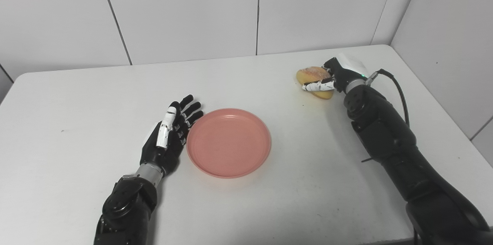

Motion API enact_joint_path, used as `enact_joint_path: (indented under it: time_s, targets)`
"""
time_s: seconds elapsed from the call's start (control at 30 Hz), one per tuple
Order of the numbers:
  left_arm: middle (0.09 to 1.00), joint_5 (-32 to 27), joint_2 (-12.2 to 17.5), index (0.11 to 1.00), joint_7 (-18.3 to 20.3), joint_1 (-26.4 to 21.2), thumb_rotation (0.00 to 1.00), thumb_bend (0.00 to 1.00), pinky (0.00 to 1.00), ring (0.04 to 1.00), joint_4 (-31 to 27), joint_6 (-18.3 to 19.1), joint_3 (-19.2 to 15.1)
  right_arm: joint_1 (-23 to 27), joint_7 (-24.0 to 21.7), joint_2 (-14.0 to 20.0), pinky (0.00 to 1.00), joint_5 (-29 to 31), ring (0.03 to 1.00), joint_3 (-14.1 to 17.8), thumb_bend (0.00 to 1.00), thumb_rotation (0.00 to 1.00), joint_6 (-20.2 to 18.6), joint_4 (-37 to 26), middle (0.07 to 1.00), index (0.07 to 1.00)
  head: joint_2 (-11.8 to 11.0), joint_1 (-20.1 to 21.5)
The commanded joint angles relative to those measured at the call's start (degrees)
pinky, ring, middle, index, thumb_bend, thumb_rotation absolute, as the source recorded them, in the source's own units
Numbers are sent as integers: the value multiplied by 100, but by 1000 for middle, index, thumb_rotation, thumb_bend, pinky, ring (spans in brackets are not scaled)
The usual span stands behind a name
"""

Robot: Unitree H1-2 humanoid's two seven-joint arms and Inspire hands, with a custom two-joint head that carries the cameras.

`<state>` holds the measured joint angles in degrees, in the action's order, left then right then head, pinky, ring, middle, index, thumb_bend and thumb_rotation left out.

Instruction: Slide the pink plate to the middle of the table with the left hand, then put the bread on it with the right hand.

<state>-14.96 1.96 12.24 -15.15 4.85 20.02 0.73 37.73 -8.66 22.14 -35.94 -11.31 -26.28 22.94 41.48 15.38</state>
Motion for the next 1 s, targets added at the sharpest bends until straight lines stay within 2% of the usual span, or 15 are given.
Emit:
enact_joint_path:
  time_s: [0.0, 0.13, 0.23, 0.33, 0.43, 0.53, 0.73, 0.97]
  targets:
    - [909, 29, 37, 903, -1, -31, 1000, 347, 921, 906, 162, 170, 17, 166, 30, 130, 362, 52, 417, 150, 371, 336, -41, -446, 464, 457, 0, -33]
    - [909, 36, 6, 902, -30, -34, 1000, 349, 923, 907, 137, 204, 30, 24, -158, 89, 370, 9, 426, 259, 378, 316, -61, -1101, 477, 462, 5, -97]
    - [912, 66, -33, 903, -62, -39, 1000, 346, 925, 910, 139, 195, 51, -50, -401, 22, 358, -169, 415, 313, 389, 374, -63, -1585, 472, 473, 15, -221]
    - [911, 97, -71, 901, -89, -48, 1000, 348, 924, 909, 176, 167, 61, -89, -675, -107, 351, -231, 413, 393, 383, 341, -63, -1989, 476, 473, 21, -309]
    - [909, 164, -117, 900, -146, -68, 1000, 348, 918, 905, 224, 121, 85, -111, -1033, -272, 341, -373, 404, 316, 380, 329, -64, -2474, 472, 494, 36, -483]
    - [911, 215, -162, 900, -198, -90, 1000, 349, 914, 908, 275, 91, 98, -149, -1323, -495, 331, -446, 399, 272, 383, 264, -64, -2850, 468, 489, 46, -584]
    - [908, 318, -261, 902, -289, -123, 1000, 347, 910, 903, 328, 31, 147, -256, -1859, -904, 362, -858, 415, 7, 408, 182, -62, -3346, 470, 487, 80, -869]
    - [905, 517, -355, 900, -354, -163, 1000, 349, 896, 895, 461, -175, 229, -338, -1714, -1056, 360, -794, 411, -474, 439, 170, 73, -3251, 457, 497, 118, -1167]
